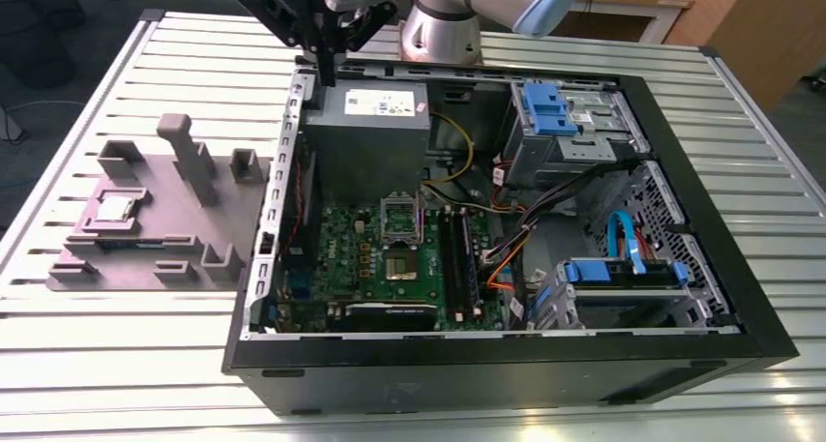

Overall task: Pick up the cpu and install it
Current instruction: 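Reach for the cpu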

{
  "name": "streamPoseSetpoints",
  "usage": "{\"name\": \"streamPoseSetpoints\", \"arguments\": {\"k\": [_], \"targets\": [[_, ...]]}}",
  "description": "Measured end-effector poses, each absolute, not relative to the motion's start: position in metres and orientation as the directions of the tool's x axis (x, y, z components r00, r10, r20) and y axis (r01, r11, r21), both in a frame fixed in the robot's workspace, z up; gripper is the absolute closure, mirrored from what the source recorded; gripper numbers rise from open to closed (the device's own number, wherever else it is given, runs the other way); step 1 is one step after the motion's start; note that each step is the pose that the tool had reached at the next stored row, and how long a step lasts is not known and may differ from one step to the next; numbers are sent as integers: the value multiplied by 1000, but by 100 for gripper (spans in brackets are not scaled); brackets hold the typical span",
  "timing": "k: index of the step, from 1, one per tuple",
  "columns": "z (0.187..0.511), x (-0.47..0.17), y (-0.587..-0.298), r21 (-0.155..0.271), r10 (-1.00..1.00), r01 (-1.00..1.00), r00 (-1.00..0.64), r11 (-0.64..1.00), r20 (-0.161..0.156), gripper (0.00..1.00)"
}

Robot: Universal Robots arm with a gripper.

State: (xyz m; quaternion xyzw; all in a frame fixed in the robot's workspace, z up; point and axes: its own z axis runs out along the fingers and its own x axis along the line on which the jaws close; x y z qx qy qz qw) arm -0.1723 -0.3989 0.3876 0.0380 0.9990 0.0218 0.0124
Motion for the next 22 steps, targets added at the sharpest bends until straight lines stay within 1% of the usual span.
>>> {"name": "streamPoseSetpoints", "arguments": {"k": [22], "targets": [[387, -185, -399, 44, 77, 75, -997, 996, -23, 89]]}}
